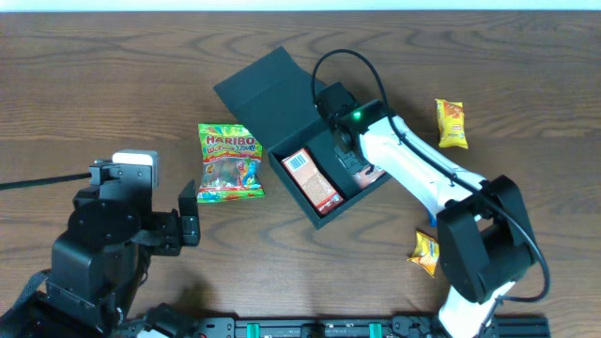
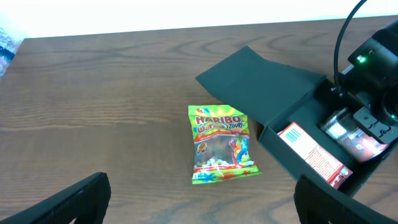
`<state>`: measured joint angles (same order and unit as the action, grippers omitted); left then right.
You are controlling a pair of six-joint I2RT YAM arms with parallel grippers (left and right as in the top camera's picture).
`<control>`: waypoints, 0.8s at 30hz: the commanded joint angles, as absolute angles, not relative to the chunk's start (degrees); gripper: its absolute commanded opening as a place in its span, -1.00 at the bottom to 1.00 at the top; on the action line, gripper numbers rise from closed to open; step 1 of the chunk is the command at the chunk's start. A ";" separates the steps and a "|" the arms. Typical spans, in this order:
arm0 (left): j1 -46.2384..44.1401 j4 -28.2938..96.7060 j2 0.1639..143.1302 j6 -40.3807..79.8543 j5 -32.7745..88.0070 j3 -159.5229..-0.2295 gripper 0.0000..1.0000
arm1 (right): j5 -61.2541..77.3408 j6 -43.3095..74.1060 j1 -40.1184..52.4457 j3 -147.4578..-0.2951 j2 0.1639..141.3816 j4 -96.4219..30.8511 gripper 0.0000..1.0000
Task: Pack container
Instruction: 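Lower the Pringles can into the box, release, and withdraw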
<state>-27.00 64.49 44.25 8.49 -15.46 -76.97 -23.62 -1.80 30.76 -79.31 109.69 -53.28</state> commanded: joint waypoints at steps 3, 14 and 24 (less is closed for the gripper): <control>-26.63 64.55 44.23 7.49 -16.49 -77.73 0.91 | -25.74 -0.64 30.44 -77.71 111.81 -53.36 -0.75; -26.63 64.55 44.23 7.49 -16.49 -77.73 0.91 | -17.87 -0.08 32.40 -77.06 111.81 -49.32 -0.76; -26.63 64.55 44.23 7.49 -16.49 -77.73 0.90 | -13.91 -1.58 33.85 -77.08 111.74 -52.25 -0.73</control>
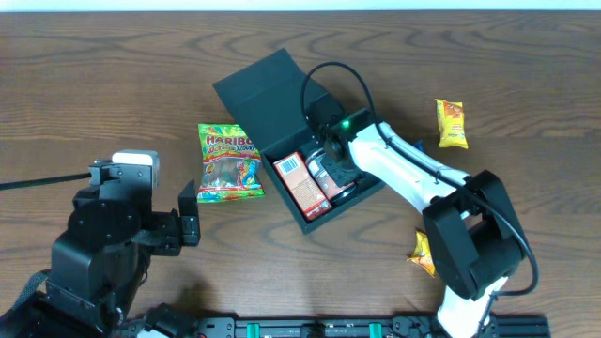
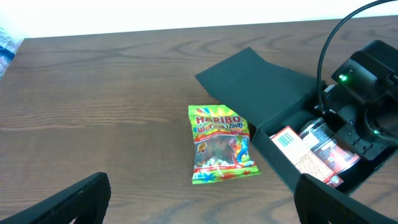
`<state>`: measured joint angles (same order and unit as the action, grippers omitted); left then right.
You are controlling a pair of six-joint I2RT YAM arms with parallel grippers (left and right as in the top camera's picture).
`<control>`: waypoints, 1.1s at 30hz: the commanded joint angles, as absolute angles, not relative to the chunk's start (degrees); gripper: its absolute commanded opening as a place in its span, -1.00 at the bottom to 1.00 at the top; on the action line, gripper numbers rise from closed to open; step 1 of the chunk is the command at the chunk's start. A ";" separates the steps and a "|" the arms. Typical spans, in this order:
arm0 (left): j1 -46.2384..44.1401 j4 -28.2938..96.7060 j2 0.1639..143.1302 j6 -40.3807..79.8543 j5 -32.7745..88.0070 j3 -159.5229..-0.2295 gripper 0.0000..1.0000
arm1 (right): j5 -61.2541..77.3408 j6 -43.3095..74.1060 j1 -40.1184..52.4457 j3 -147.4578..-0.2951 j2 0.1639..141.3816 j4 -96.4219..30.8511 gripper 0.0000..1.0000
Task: Pack container
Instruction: 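Lower the Pringles can into the box, release, and withdraw, then reach the right gripper to the blue snack bar and grasp it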
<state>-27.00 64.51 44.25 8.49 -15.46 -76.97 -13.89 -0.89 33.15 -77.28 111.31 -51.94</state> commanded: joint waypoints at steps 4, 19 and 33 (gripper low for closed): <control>-26.63 64.55 44.23 7.49 -16.49 -77.73 0.90 | -15.11 -0.99 33.74 -77.14 108.53 -51.22 -0.70; -26.63 64.55 44.23 7.49 -16.49 -77.73 0.90 | -22.44 12.67 29.74 -76.36 86.59 -63.75 -0.69; -26.63 64.55 44.23 7.49 -16.49 -77.73 0.90 | -21.10 11.51 26.13 -56.64 69.65 -59.35 0.98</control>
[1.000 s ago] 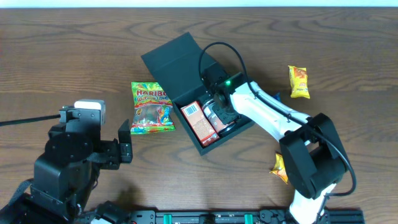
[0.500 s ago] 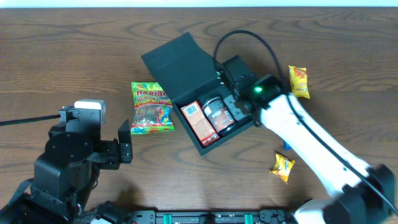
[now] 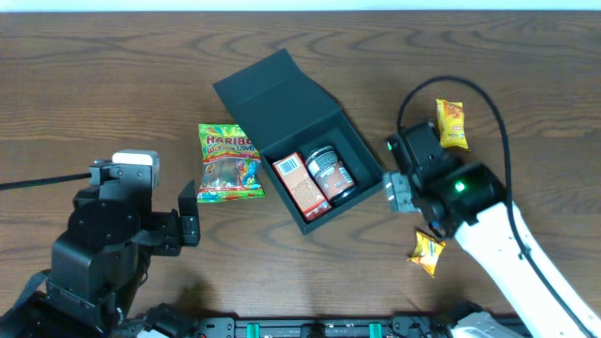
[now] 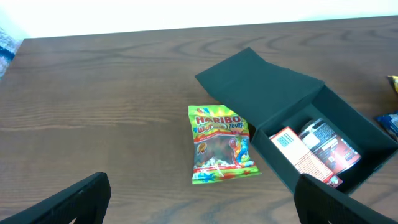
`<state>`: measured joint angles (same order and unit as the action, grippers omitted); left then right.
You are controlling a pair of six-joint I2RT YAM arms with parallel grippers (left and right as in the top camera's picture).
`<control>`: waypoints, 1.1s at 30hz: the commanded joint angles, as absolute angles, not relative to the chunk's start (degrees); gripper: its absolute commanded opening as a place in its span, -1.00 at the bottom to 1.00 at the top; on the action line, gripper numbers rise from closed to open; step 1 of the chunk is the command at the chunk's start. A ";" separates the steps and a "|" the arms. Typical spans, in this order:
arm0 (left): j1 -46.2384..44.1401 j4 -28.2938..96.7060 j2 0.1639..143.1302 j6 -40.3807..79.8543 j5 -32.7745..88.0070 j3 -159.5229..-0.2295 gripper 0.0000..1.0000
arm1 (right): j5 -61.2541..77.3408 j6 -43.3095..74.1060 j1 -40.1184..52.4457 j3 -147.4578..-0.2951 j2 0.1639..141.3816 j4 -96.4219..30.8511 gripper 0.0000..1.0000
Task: Pack container
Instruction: 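Reach the right gripper to the blue snack bar and grasp it, then carry the blue bar into the box beside the Pringles can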
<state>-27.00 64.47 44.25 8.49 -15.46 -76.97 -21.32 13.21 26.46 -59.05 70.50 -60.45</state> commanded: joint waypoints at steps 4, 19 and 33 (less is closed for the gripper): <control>-26.63 64.55 44.23 7.49 -16.49 -77.73 0.91 | -19.27 11.44 24.69 -54.19 71.68 -55.33 0.99; -26.63 64.55 44.23 7.49 -16.49 -77.73 0.90 | -7.90 -3.55 9.06 -54.33 88.60 -47.16 0.98; -26.63 64.55 44.23 7.49 -16.49 -77.73 0.91 | -9.45 -10.17 6.72 -54.33 97.27 -38.04 0.34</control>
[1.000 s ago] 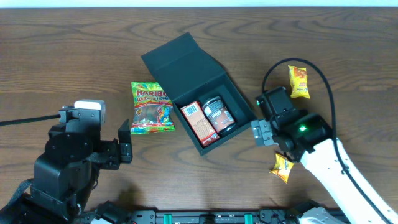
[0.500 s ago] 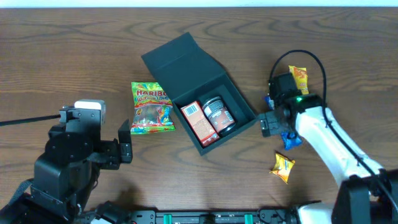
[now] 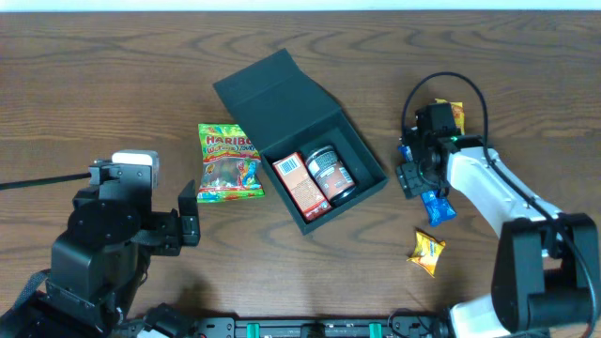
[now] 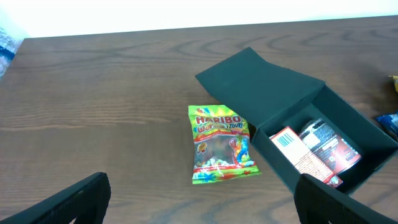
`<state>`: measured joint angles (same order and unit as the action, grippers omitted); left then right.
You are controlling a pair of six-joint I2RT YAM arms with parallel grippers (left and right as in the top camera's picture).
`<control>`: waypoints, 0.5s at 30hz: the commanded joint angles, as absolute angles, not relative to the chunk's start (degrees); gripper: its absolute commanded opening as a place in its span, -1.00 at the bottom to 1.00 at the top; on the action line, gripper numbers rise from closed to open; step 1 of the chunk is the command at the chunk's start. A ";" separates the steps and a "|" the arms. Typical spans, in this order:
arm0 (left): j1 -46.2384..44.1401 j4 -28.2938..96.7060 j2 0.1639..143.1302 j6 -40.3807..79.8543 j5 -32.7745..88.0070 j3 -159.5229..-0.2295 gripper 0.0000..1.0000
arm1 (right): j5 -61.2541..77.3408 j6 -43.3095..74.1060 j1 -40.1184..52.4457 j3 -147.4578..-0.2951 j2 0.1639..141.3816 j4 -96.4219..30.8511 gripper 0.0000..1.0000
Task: Pack container
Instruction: 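Carry the blue bar into the box beside the Pringles can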
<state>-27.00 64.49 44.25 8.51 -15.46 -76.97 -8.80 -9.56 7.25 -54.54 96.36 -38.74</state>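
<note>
The open black box (image 3: 362, 174) sits mid-table with its lid (image 3: 272, 89) folded back. Inside lie a red-and-white carton (image 3: 302, 185) and a dark pouch (image 3: 329, 172), both also in the left wrist view, carton (image 4: 305, 155) and pouch (image 4: 329, 146). A Haribo bag (image 3: 228, 161) lies left of the box. My right gripper (image 3: 413, 174) is right of the box, over a blue packet (image 3: 438, 208); its jaws are hidden from above. My left gripper (image 4: 202, 211) stands wide open near the front-left, holding nothing.
One yellow snack packet (image 3: 454, 120) lies behind my right wrist, and another yellow packet (image 3: 425, 252) sits near the front right. The right arm's black cable (image 3: 446, 84) loops above it. The left arm's base (image 3: 103, 244) fills the front-left corner.
My right gripper has moved from the box's right corner to farther right and back, now over the blue packet. The box, its contents and the left arm are unchanged.
My right gripper was first down in the box beside the carton. Then the carton and a dark pouch lay side by side under it, the box slightly shifted. After that the gripper was outside the box with the pouch left inside, and now it is over the blue packet.
</note>
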 commanded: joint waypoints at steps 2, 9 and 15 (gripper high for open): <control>-26.63 64.55 44.23 7.49 -16.49 -77.73 0.91 | -10.55 -10.17 6.72 -54.33 97.41 -36.97 0.25; -26.63 64.55 44.23 7.49 -16.49 -77.73 0.91 | -11.79 -10.17 6.79 -54.33 97.41 -34.20 -0.11; -26.63 64.55 44.23 7.49 -16.49 -77.73 0.91 | -11.77 -10.15 6.83 -54.33 97.41 -34.54 -0.31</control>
<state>-27.00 64.49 44.25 8.51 -15.46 -76.97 -10.96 -9.98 7.25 -54.54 97.23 -34.50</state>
